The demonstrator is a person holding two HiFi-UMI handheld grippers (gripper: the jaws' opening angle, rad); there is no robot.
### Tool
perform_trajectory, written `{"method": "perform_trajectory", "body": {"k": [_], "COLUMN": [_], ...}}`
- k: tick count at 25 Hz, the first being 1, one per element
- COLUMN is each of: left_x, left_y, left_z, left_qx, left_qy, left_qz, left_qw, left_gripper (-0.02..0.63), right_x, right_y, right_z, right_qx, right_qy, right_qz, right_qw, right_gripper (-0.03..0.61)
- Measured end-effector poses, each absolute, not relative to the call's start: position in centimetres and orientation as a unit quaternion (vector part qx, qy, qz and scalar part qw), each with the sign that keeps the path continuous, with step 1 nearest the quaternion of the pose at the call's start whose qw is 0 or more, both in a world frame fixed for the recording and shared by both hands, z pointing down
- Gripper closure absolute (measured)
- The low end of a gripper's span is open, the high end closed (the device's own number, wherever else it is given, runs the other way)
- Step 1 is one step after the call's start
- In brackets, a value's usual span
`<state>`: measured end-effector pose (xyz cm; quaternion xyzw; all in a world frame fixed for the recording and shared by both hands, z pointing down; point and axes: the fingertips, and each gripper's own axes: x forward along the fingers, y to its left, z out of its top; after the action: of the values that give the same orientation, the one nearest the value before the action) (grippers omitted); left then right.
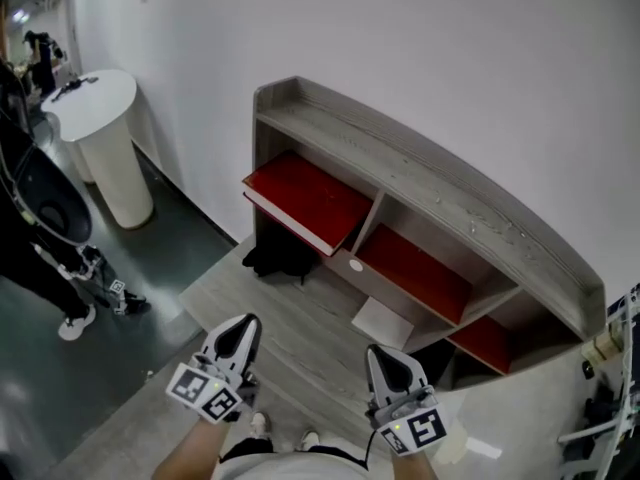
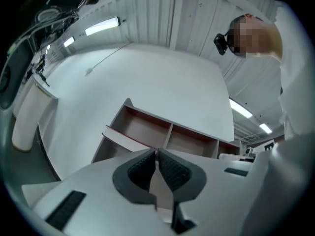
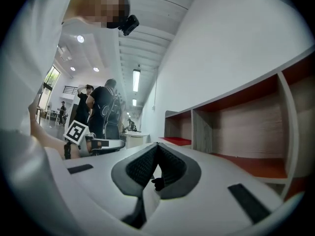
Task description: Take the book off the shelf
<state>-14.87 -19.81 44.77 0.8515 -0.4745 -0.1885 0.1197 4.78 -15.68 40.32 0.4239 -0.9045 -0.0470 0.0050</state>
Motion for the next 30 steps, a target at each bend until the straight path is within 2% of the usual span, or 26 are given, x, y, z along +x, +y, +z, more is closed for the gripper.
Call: {"method": "perform_trajectory", "body": {"k": [4, 10, 12, 22, 30], "left_x": [-14.2, -13.1, -13.1, -12.8, -10.7], "left_y": [-24.0, -30.2, -32.3, -39.8, -43.3], "left_z": [44.8, 44.7, 44.8, 48.0, 47.2], "left_qx": [0.856, 0.848, 0.836, 0.756, 0.747], "left_qy": [-0.434, -0.401, -0.404, -0.407, -0.349], "left_qz": [-0.223, -0.252, -0.267, -0.325, -0.361], "left_qw": [0.172, 0.238, 0.259, 0.397, 0.435], "left_gripper": [0.589, 0.467, 0.386, 0.219, 0.155], "right_x": [5.8, 7.3, 7.8, 10.7, 11.8], "right_y": [-16.0, -16.3, -16.3, -15.9, -15.4], "right_z": [40.4, 40.8, 40.6, 40.8, 41.2], "right_qx": [0.453, 0.485, 0.492, 0.525, 0.539], "right_qy": [-0.89, -0.874, -0.87, -0.85, -0.842], "right_qz": [-0.044, -0.035, -0.037, -0.03, -0.024], "right_qw": [0.01, 0.02, 0.02, 0.021, 0.025], "right_gripper": [0.557, 0.557, 0.557, 0.557, 0.557]}}
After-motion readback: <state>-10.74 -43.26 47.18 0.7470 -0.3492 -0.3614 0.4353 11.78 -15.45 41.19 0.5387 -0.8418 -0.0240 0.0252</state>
